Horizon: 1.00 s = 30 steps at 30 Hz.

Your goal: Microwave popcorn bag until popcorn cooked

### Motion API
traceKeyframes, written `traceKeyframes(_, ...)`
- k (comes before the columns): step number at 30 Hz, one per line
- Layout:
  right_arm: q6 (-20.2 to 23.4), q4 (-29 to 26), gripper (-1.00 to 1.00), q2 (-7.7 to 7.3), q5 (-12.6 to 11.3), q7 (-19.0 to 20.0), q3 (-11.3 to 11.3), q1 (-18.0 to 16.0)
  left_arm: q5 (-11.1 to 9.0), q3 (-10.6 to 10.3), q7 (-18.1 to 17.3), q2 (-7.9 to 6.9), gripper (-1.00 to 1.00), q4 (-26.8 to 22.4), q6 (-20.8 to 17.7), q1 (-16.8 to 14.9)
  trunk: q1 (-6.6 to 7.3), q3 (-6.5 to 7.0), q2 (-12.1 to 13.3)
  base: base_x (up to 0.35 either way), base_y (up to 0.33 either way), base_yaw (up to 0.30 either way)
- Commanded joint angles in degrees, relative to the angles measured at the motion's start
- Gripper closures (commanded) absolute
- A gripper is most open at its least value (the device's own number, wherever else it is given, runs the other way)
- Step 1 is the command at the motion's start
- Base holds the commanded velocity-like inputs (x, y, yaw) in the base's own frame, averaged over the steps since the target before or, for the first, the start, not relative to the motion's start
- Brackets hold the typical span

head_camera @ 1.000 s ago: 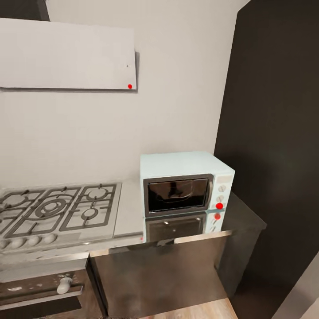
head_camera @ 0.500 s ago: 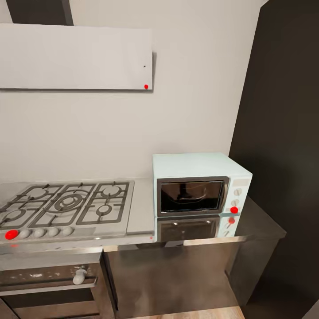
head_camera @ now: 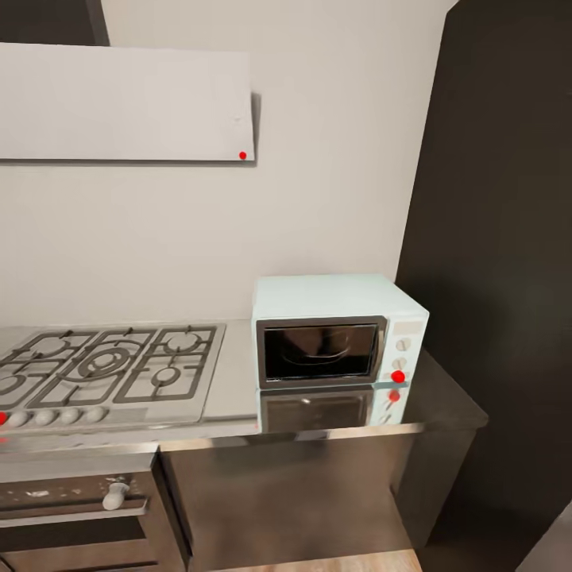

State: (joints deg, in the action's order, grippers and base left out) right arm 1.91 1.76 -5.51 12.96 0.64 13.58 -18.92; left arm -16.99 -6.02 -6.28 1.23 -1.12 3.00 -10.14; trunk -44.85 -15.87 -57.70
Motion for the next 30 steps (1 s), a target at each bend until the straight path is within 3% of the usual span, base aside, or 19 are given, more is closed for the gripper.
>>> traceKeyframes(1,0.1,0.1,-1.0,-0.02,0.6,0.1,0.5,-0.1,-0.6,-0.5,-0.2,0.0,-1.0,0.1,0.2,-0.1,0.0,-0.07,0.0,0.0,-0.26,0.0)
traceKeyframes(30,0.2,0.1,-1.0,-0.02,0.7,0.2,0.5,-0.1,-0.6,-0.5,-0.1,0.01,-1.0,0.1,0.2,-0.1,0.0,-0.07,0.0,0.054,-0.198,0.0)
